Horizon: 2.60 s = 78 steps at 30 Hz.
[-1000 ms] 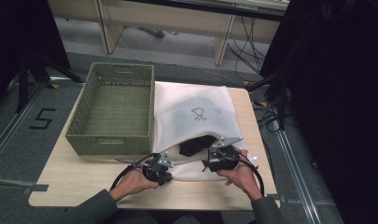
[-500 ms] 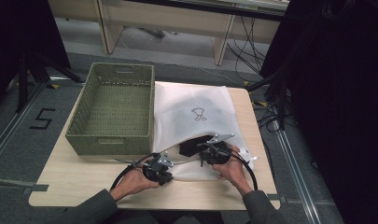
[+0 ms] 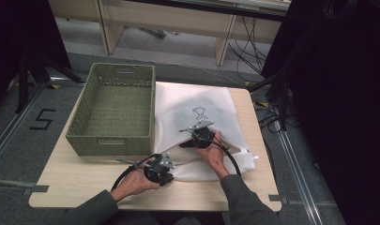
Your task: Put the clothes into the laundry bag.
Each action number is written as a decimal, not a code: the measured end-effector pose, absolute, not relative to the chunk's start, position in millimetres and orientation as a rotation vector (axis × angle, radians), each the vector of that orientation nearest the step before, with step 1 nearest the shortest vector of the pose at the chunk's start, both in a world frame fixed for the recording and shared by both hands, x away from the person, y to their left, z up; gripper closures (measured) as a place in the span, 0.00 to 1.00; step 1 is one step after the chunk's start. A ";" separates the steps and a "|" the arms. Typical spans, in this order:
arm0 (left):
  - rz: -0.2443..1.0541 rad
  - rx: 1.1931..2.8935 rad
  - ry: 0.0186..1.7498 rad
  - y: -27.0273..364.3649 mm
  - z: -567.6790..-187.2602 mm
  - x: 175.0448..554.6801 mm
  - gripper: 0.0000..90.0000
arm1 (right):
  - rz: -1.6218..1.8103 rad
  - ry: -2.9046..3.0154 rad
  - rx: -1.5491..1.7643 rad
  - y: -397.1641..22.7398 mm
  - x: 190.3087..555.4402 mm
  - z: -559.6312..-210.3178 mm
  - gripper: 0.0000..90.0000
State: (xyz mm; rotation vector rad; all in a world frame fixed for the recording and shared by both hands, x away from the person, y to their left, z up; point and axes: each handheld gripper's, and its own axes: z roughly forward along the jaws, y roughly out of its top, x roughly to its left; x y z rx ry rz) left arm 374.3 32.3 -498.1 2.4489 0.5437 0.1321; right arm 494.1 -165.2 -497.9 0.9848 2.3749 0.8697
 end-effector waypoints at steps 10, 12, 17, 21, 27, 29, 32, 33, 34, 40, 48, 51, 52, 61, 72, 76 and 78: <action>0.111 2.391 0.603 29.8 -500.5 372.2 0.95 | 0.888 2.321 1.038 -164.9 508.6 -491.1 0.91; 0.111 2.394 0.603 29.9 -500.4 372.2 0.95 | 0.898 2.376 1.043 -168.0 498.9 -484.2 0.88; 0.100 2.392 0.612 29.2 -500.3 371.7 0.95 | 0.972 2.366 1.048 -187.9 476.6 -469.6 0.86; 0.113 2.406 0.598 29.5 -499.5 372.8 0.95 | 0.975 2.373 1.077 -209.8 464.3 -463.6 0.93; 0.104 2.405 0.612 29.2 -499.6 372.6 0.95 | 0.941 2.437 1.131 -207.6 464.4 -484.3 0.98; 0.105 2.404 0.612 29.2 -499.6 372.5 0.95 | 0.875 2.459 1.119 -199.1 469.3 -495.5 1.00; 0.104 2.397 0.615 29.4 -500.2 372.2 0.95 | 0.813 2.434 1.097 -194.3 480.2 -501.2 1.00; 0.107 2.395 0.610 29.6 -500.2 372.4 0.95 | 0.798 2.394 1.065 -194.8 485.3 -502.0 1.00; 0.109 2.396 0.607 29.8 -500.1 372.5 0.95 | 0.799 2.367 1.087 -195.4 489.5 -503.1 1.00; 0.108 2.397 0.608 29.6 -500.0 372.6 0.95 | 0.873 2.246 1.148 -194.9 511.8 -495.3 1.00; 0.105 2.398 0.615 29.4 -499.9 372.6 0.95 | 0.899 2.112 1.236 -204.3 545.1 -496.1 1.00; 0.109 2.403 0.617 29.2 -499.7 372.0 0.95 | 0.876 2.155 1.212 -205.3 542.8 -494.6 1.00; 0.119 2.436 0.580 30.8 -498.2 373.6 0.95 | 0.875 2.162 1.223 -204.4 539.2 -493.1 1.00; 0.120 2.438 0.575 30.7 -498.1 374.0 0.94 | 0.938 2.337 1.144 -210.9 493.4 -464.1 0.90; 0.106 2.404 0.617 29.3 -499.8 372.5 0.94 | 1.196 2.486 1.135 -215.8 461.9 -456.9 0.58; 0.101 2.394 0.623 29.2 -500.2 372.1 0.94 | 1.284 2.493 1.163 -205.8 464.8 -457.9 0.53; 0.100 2.394 0.622 29.2 -500.2 372.1 0.94 | 1.342 2.489 1.195 -199.9 471.2 -460.0 0.48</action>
